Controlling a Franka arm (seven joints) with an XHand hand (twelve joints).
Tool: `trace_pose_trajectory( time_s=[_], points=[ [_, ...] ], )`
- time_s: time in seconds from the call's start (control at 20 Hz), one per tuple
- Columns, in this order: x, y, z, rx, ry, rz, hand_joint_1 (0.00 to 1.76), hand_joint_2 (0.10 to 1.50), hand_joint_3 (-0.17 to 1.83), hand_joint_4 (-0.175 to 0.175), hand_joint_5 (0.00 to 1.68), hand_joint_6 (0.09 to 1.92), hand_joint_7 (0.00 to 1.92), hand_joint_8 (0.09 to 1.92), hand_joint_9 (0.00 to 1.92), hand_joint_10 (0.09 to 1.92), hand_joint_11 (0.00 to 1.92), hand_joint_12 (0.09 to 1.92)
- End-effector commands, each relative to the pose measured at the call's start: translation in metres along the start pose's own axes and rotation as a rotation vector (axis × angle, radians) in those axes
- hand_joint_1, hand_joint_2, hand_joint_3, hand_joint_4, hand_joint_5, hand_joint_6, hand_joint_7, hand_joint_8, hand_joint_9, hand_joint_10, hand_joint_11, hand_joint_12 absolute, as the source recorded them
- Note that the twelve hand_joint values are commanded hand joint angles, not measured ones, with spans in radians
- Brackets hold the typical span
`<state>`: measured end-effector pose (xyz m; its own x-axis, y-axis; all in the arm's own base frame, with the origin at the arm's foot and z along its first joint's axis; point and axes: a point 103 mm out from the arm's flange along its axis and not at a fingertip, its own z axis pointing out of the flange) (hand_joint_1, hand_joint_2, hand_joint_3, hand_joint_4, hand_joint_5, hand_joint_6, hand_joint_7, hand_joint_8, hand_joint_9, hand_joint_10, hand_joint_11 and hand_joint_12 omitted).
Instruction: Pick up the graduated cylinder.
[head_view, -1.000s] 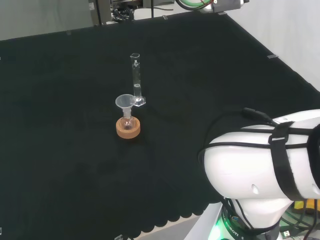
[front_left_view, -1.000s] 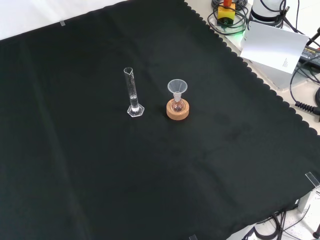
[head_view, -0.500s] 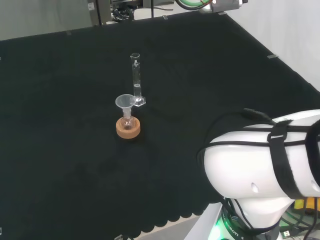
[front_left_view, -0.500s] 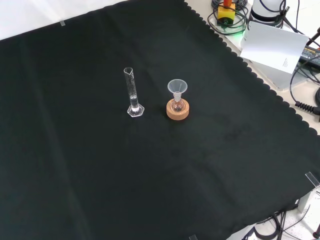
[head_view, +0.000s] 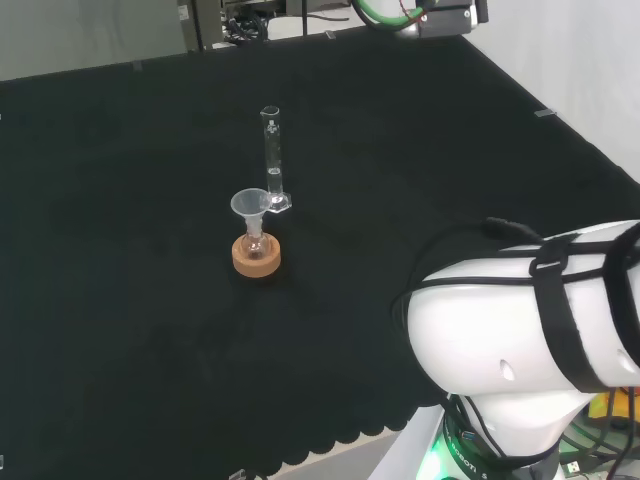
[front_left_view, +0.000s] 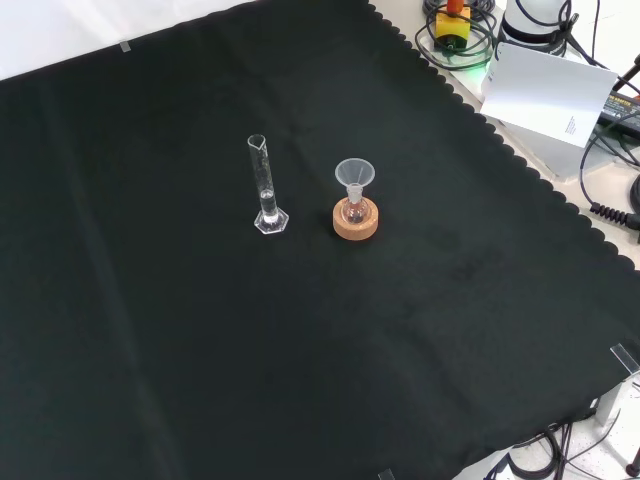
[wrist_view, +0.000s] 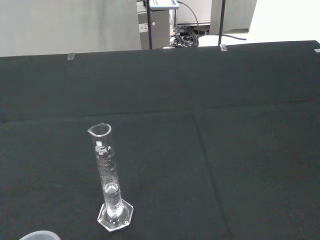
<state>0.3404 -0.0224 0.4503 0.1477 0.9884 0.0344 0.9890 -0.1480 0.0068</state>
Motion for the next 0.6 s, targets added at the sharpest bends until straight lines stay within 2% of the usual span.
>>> trace_pose_trajectory(
  time_s=[0.05, 0.3, 0.4, 0.6],
  points=[
    [-0.020, 0.027, 0.043, 0.005, 0.029, -0.010, 0.03, 1.22, 0.31, -0.009, 0.35, 0.09, 0.10, 0.54, 0.30, 0.65, 0.14, 1.36],
    [-0.029, 0.065, 0.084, 0.034, 0.054, -0.054, 0.07, 1.21, 0.29, -0.014, 0.36, 0.09, 0.12, 0.55, 0.32, 0.65, 0.15, 1.36],
    [-0.032, 0.080, 0.100, 0.035, 0.087, -0.070, 0.10, 1.19, 0.28, -0.015, 0.37, 0.09, 0.12, 0.55, 0.33, 0.64, 0.15, 1.36],
    [-0.031, 0.104, 0.129, 0.031, 0.099, -0.131, 0.17, 1.16, 0.26, -0.016, 0.37, 0.09, 0.13, 0.55, 0.33, 0.64, 0.15, 1.36]
  ],
)
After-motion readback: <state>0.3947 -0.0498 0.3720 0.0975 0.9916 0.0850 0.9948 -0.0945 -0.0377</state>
